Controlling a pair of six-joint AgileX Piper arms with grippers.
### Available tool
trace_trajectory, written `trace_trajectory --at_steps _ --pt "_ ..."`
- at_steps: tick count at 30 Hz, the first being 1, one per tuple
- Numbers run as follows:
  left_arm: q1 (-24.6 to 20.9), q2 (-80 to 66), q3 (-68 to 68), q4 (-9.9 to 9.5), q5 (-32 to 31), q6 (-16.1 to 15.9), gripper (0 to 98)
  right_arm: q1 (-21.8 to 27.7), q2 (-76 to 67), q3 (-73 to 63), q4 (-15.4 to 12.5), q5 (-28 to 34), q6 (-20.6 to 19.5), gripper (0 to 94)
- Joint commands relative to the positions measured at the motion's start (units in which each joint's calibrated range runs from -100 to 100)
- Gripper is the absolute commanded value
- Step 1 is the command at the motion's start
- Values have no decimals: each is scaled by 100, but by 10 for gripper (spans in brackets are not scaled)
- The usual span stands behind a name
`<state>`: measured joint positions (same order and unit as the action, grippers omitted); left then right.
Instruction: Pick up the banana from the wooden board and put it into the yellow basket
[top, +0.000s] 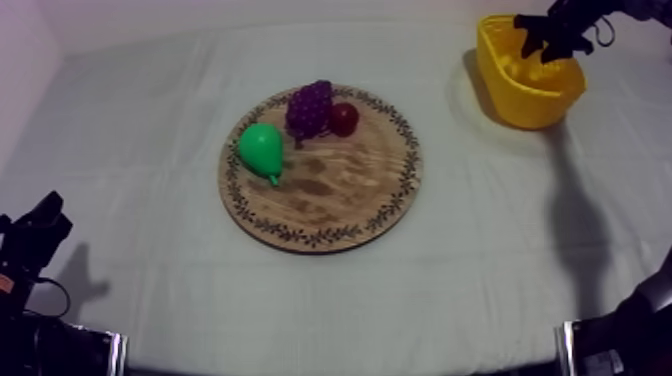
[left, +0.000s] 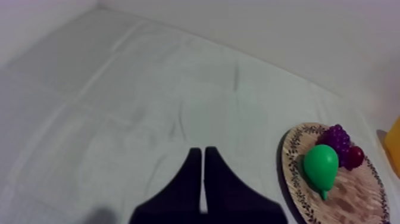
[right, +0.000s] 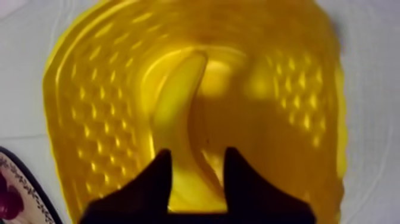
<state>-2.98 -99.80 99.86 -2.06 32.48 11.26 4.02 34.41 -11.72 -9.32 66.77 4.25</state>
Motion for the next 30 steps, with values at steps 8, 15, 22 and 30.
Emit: trace_trajectory --at_steps 8,15,22,30 --pt "-3 -3 3 -1 2 0 1 33 -1304 1552 324 -774 -140 14" --pt "-3 -3 3 -1 2 -2 1 272 -2849 3358 707 -1448 -141 8" --pt "-3 -3 3 -1 2 0 1 301 -4645 6002 1353 -2994 -547 7" --pt "-3 -3 3 -1 2 -1 1 114 -6791 7974 1808 -3398 -1032 7"
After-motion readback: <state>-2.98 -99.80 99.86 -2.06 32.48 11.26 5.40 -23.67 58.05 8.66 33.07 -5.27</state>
